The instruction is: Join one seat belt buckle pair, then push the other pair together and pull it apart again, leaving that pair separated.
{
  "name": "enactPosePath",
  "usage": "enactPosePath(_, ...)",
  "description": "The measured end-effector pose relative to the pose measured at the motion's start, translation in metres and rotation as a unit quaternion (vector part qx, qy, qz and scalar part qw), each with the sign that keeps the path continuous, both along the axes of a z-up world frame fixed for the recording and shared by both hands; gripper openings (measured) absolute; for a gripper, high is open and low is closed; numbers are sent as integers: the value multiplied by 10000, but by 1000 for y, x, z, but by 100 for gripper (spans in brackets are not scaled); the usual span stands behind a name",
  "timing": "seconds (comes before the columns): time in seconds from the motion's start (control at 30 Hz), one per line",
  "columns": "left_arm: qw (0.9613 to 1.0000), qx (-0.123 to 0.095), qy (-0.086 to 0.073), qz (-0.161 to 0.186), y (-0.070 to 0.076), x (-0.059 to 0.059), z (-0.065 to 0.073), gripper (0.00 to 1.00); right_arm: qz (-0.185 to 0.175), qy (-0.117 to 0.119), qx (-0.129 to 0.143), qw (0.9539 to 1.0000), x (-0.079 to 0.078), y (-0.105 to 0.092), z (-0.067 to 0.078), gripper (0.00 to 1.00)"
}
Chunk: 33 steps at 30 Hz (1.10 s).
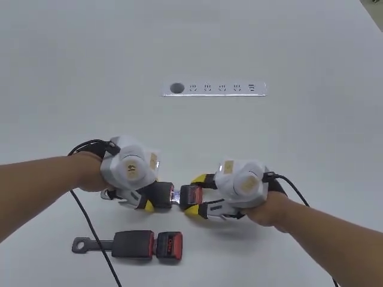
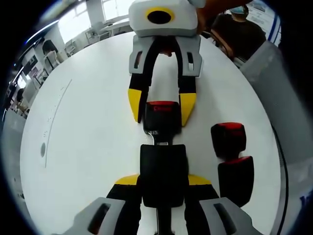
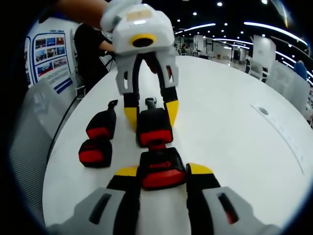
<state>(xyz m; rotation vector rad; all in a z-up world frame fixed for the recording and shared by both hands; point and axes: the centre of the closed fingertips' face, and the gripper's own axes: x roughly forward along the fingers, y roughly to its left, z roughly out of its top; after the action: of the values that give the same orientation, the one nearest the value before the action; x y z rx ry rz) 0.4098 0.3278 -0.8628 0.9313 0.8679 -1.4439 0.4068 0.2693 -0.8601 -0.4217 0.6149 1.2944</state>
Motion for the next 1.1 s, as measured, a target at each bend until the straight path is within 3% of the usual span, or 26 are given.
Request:
enactPosePath(0.33, 10000, 12, 3, -4, 0, 0, 1, 35, 1, 50, -57, 10000, -1, -9, 0, 37)
enactPosePath(1.1, 10000, 28, 15, 12, 0, -1, 2, 35, -206, 140, -202, 9995, -6, -80, 3, 37)
